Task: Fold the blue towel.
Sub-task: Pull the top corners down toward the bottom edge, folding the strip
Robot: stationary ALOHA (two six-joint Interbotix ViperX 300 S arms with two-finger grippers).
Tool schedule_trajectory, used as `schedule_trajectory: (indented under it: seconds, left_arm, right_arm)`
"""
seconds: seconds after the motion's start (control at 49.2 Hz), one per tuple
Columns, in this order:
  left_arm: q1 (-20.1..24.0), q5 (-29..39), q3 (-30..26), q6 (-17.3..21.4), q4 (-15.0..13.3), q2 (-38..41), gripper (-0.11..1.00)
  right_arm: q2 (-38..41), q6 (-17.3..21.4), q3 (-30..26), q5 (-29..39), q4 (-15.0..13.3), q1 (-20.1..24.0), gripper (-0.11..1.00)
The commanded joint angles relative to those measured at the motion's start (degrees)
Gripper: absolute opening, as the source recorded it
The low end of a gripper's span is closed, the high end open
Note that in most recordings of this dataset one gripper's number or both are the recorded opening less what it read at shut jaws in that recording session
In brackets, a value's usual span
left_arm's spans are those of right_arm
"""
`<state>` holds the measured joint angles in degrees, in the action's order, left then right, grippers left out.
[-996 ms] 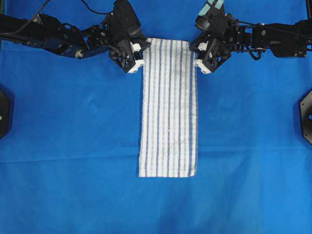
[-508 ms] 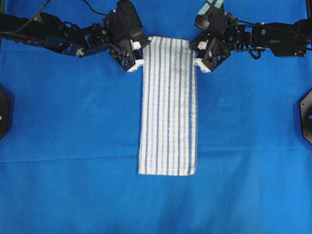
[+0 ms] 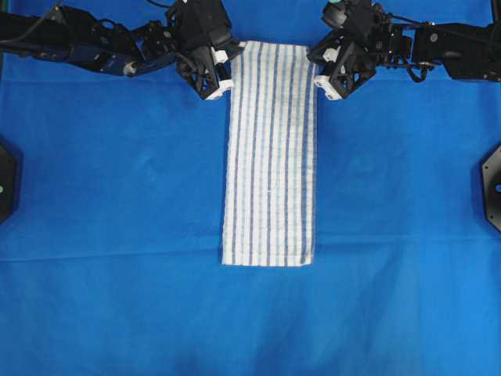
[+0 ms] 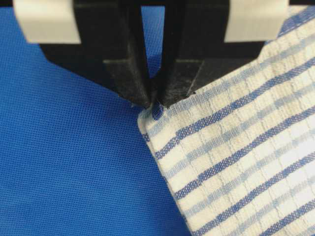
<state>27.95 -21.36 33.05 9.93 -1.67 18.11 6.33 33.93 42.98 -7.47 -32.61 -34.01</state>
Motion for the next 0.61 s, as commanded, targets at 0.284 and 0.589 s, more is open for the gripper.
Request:
schedule_trajectory:
  seconds: [0.284, 0.589]
  left_arm:
    - [-9.5, 1.9, 6.9, -1.8, 0.0, -11.2, 0.04]
    - [-22.9, 1.8, 13.0, -5.0, -0.1, -13.6, 0.04]
  right_arm:
    - [-12.2, 0.6, 7.9, 0.2, 4.3, 11.2, 0.10]
    - [-17.0, 0.6, 12.0, 0.3, 10.5, 25.0, 0.10]
